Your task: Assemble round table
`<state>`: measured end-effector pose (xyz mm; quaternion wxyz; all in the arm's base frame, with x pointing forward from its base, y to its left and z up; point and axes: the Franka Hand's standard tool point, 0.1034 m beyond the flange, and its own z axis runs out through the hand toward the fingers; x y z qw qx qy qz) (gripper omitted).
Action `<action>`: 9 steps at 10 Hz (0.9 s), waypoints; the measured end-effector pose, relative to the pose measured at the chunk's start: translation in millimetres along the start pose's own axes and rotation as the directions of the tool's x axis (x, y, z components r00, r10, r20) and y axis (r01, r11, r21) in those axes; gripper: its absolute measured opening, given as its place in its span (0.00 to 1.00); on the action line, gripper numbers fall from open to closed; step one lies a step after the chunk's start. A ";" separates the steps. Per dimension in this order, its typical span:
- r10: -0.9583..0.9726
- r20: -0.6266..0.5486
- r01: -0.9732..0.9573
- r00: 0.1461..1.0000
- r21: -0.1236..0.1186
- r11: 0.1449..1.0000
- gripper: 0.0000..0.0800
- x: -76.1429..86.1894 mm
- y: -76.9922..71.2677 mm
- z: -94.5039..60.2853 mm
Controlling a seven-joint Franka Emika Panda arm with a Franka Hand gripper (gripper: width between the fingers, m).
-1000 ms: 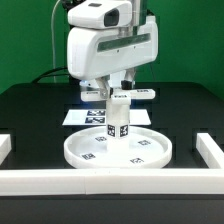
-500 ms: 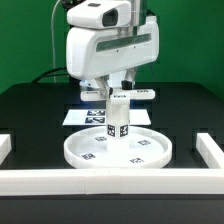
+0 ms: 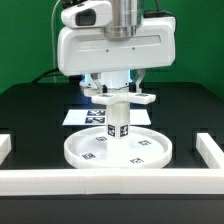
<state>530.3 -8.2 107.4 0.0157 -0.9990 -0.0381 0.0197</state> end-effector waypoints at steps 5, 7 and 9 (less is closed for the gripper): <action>0.345 -0.008 -0.345 0.939 0.013 0.939 0.54 1.2 -3.5 -0.3; 0.459 -0.005 -0.459 0.888 0.018 0.888 0.54 1.2 -4.2 -0.1; 0.682 -0.001 -0.680 0.731 0.078 0.729 0.54 3.2 -1.4 -0.1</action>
Offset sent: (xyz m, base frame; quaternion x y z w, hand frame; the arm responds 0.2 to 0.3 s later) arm 0.0000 0.0000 0.0000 0.0000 0.0000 0.1938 0.9810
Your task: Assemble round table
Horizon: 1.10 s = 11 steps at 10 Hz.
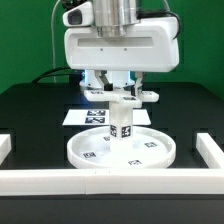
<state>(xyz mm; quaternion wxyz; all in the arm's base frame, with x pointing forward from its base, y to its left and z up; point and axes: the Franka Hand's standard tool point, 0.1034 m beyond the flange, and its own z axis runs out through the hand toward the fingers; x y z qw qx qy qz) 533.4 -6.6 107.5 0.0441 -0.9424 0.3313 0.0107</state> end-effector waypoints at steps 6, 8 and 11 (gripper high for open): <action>0.400 -0.016 -0.398 0.917 0.063 0.915 0.54 -1.8 -5.6 2.0; 0.497 -0.003 -0.496 0.868 0.068 0.866 0.54 -2.9 -6.8 2.5; 0.731 0.027 -0.728 0.682 0.122 0.675 0.54 -2.7 -4.7 3.0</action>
Offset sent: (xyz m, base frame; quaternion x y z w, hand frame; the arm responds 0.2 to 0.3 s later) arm 0.0000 0.0000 0.0000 0.0000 0.0000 0.1296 0.9916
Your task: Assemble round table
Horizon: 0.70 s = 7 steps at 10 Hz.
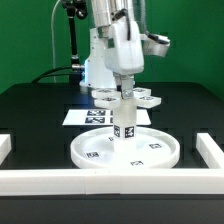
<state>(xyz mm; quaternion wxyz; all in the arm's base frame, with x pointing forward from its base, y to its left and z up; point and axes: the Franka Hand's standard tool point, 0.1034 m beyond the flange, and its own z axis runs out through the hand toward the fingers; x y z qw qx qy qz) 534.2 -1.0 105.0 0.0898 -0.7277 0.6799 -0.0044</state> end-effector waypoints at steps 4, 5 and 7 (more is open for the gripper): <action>0.435 0.050 -0.438 0.899 0.061 0.897 0.54 -3.7 -1.9 0.8; 0.535 0.069 -0.539 0.842 0.071 0.839 0.54 -4.7 -2.8 0.9; 0.668 0.102 -0.675 0.737 0.069 0.734 0.54 -7.2 -3.4 0.8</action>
Offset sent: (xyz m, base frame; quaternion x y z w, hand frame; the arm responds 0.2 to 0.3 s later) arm -0.0119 0.0052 -0.0089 -0.0050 -0.0047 0.2974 0.9547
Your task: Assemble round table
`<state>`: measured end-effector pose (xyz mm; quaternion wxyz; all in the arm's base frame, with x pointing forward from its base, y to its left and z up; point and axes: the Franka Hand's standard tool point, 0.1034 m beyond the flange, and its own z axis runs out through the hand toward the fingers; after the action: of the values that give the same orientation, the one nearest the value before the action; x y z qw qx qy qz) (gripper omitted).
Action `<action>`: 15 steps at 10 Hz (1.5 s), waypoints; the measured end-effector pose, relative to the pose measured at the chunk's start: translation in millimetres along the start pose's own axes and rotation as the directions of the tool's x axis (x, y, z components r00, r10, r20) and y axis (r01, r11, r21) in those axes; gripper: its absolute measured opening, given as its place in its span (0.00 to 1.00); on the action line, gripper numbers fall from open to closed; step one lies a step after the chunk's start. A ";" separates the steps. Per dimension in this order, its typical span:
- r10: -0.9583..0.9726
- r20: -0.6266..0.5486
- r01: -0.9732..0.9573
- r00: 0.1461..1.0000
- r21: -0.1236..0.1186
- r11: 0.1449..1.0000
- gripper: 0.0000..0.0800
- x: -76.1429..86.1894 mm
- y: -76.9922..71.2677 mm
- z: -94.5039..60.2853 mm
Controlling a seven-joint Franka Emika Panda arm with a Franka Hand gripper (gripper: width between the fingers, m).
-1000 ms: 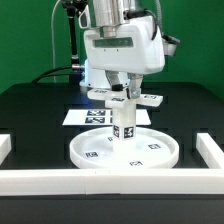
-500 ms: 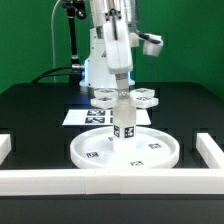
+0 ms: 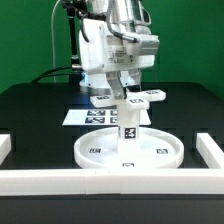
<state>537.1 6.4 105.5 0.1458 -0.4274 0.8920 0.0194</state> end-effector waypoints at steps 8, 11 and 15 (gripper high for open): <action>-0.061 0.074 0.063 0.995 -0.030 0.998 0.81 -19.7 -3.9 -27.8; -0.117 0.069 0.119 0.991 -0.030 0.992 0.81 -17.7 -2.7 -24.2; -0.627 0.070 0.631 0.776 -0.076 0.772 0.81 -27.6 2.0 -24.4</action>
Offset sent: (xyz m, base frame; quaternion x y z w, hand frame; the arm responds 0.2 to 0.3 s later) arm 0.0000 0.0000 0.0000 0.0000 0.0000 0.0000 1.0000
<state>546.0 24.7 136.3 0.1417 -0.7066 0.6929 0.0208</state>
